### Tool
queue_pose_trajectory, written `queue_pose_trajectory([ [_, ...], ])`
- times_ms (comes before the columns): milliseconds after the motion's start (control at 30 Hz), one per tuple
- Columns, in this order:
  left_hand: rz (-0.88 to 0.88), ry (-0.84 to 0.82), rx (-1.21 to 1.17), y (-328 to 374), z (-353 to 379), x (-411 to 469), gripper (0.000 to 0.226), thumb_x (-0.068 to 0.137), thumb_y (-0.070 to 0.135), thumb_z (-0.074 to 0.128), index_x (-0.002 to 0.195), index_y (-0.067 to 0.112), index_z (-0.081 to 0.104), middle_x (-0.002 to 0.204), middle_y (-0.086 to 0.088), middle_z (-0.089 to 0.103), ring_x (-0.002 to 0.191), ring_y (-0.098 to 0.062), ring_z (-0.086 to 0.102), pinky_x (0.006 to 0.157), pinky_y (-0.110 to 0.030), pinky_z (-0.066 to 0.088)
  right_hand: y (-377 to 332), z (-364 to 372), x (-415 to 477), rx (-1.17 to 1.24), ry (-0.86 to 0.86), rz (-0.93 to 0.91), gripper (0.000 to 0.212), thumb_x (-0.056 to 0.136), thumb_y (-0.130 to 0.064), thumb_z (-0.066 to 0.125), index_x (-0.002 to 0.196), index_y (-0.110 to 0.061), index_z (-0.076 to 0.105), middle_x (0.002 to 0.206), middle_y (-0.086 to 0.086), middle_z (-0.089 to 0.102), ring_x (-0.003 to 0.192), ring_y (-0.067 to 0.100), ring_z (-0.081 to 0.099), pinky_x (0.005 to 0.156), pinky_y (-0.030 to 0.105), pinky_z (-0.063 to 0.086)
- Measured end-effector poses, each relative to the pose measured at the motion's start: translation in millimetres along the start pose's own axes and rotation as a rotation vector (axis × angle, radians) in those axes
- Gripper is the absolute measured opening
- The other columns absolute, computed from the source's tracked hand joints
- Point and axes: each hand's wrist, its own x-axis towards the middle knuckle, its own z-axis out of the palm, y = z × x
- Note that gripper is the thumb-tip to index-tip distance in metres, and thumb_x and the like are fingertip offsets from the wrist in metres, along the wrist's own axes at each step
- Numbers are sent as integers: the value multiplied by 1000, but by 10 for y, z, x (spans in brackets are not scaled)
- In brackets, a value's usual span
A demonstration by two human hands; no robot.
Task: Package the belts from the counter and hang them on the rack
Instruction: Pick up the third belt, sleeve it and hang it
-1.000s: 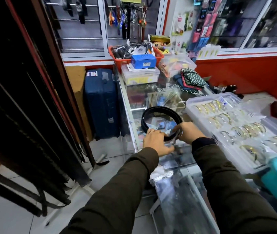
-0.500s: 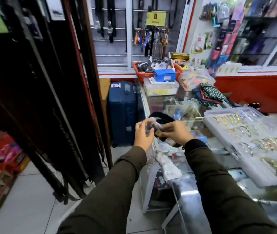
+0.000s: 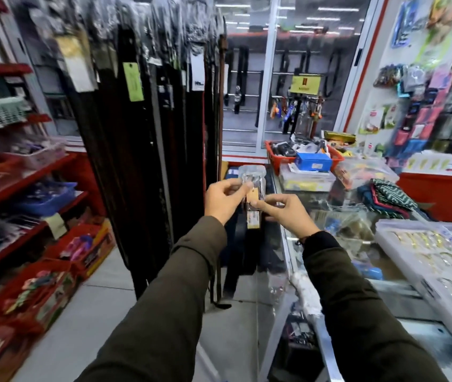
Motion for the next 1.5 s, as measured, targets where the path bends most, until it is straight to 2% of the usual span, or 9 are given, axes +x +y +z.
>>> queue_pose_trajectory([
  [200, 104, 106, -154, 745, -339, 175, 24, 76, 26, 86, 93, 12, 77, 83, -1, 76, 78, -9, 71, 65, -22, 58, -638, 193, 115, 228, -131, -112, 50, 82, 7, 75, 129, -3, 60, 93, 7, 74, 87, 20, 73, 87, 42, 61],
  [333, 131, 65, -210, 1110, -557, 222, 15, 83, 21, 80, 96, 15, 77, 76, 2, 78, 72, -7, 72, 61, -26, 61, -1124, 280, 232, 369, -59, -220, 45, 81, -2, 79, 123, -5, 64, 89, 0, 81, 82, 9, 77, 66, 22, 61],
  [600, 296, 44, -280, 2077, -796, 525, 32, 88, 4, 72, 119, -1, 68, 100, -13, 74, 79, -2, 74, 65, -18, 59, -2064, 420, 485, 678, -29, -374, 44, 85, -2, 74, 128, -1, 63, 113, 19, 75, 103, 25, 74, 83, 32, 63],
  [733, 296, 106, -298, 2396, -785, 696, 35, 89, 9, 73, 122, -2, 67, 112, -19, 73, 93, -18, 71, 69, -22, 62, -2467, 417, 618, 624, -1, -399, 42, 87, -5, 73, 129, -2, 65, 121, 20, 72, 109, 26, 71, 86, 31, 61],
  [900, 202, 160, -389, 2478, -690, 822, 37, 89, 11, 73, 123, -2, 66, 117, -22, 72, 102, -28, 71, 70, -25, 63, -2639, 371, 731, 533, 0, -379, 41, 91, -5, 70, 130, 5, 63, 91, 7, 75, 67, 5, 69, 62, 19, 58],
  [1000, 164, 152, -398, 2458, -636, 860, 37, 89, 12, 73, 123, 0, 67, 117, -21, 72, 104, -30, 72, 78, -31, 63, -2603, 319, 789, 541, 7, -350, 39, 90, -4, 70, 128, 4, 64, 113, 20, 73, 80, 16, 72, 76, 27, 60],
  [1133, 150, 141, -401, 2463, -604, 906, 36, 90, 13, 72, 123, 0, 67, 119, -21, 72, 103, -29, 71, 77, -30, 61, -2614, 286, 851, 550, -11, -347, 39, 89, -2, 70, 127, 5, 64, 116, 23, 71, 70, 11, 73, 68, 22, 61],
  [1367, 115, 167, -430, 2371, -623, 997, 34, 89, 12, 73, 120, -1, 68, 110, -18, 73, 79, -18, 71, 58, -19, 61, -2572, 324, 1019, 428, 13, -327, 40, 90, -9, 71, 127, 3, 65, 122, 24, 71, 114, 36, 69, 94, 44, 59],
  [1500, 191, 222, -223, 2231, -657, 1060, 33, 92, 16, 70, 122, 3, 68, 115, -17, 72, 103, -25, 70, 78, -30, 64, -2438, 422, 1113, 205, 103, -428, 35, 100, -10, 55, 133, -1, 61, 128, 22, 68, 119, 33, 66, 95, 44, 57],
])
